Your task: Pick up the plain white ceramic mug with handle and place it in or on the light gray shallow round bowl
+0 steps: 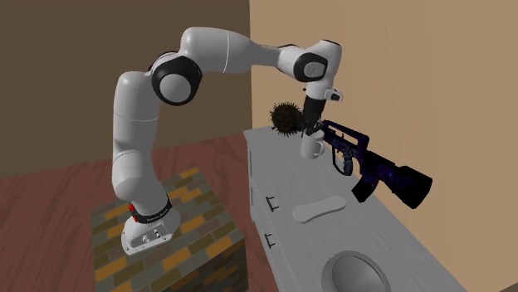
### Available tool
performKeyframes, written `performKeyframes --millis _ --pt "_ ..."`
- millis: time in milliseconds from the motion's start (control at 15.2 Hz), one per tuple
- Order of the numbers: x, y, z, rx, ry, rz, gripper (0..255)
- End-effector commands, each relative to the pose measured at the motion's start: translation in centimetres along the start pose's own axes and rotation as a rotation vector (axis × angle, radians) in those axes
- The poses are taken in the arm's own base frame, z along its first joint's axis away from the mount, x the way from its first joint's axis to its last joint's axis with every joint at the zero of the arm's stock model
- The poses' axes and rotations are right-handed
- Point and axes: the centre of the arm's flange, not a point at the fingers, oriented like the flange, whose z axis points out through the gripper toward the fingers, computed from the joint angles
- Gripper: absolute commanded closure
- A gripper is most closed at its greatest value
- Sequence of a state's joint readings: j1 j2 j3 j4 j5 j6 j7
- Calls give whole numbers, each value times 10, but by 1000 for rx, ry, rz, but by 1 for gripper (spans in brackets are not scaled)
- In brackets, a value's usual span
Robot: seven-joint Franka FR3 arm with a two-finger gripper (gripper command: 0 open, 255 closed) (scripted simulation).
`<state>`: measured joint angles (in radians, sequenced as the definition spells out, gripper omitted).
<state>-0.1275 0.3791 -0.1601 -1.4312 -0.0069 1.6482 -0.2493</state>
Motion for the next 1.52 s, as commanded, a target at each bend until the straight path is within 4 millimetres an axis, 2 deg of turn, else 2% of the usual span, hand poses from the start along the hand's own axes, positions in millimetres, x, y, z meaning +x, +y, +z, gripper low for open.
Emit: performKeyframes --millis 0,1452 --pt "-11 21 0 0 0 0 255" --pt "-137 283 14 0 0 0 255"
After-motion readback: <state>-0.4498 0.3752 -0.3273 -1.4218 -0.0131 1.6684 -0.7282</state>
